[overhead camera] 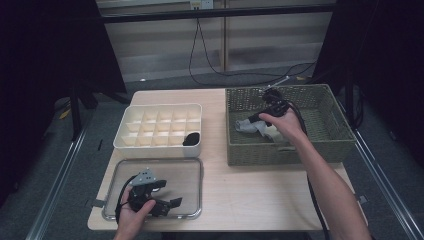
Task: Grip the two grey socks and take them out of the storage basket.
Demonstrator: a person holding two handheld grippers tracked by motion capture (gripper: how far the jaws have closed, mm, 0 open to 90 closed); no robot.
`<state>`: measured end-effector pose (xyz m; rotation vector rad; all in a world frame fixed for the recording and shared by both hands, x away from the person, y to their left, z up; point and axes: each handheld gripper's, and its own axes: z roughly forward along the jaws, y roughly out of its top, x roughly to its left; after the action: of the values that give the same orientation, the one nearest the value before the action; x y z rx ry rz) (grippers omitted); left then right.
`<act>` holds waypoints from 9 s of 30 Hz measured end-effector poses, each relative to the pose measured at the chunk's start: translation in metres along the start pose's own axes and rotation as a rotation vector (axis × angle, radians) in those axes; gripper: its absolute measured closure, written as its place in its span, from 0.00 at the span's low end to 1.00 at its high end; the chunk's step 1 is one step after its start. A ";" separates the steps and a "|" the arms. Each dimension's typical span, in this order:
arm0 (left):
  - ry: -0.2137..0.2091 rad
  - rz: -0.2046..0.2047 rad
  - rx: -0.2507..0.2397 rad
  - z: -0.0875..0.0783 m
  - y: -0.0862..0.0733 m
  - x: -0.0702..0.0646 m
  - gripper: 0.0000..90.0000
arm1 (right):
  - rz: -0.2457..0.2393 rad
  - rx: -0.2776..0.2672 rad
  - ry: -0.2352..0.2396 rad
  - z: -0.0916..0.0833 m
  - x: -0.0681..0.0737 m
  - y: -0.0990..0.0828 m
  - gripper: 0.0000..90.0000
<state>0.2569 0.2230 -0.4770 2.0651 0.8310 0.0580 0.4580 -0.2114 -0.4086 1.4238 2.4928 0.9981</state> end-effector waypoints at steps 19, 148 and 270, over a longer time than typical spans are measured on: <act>-0.006 0.016 0.017 0.004 0.002 -0.002 0.07 | -0.019 0.144 0.011 0.034 -0.011 -0.001 0.69; -0.015 0.035 -0.014 0.014 0.009 -0.008 0.05 | -0.021 -0.496 0.256 -0.133 0.023 -0.017 1.00; -0.115 0.115 0.044 0.058 0.030 -0.043 0.10 | 0.084 -0.342 0.367 -0.050 0.106 -0.159 1.00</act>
<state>0.2593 0.1449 -0.4788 2.1350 0.6483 -0.0156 0.2633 -0.2064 -0.4388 1.3450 2.3349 1.7433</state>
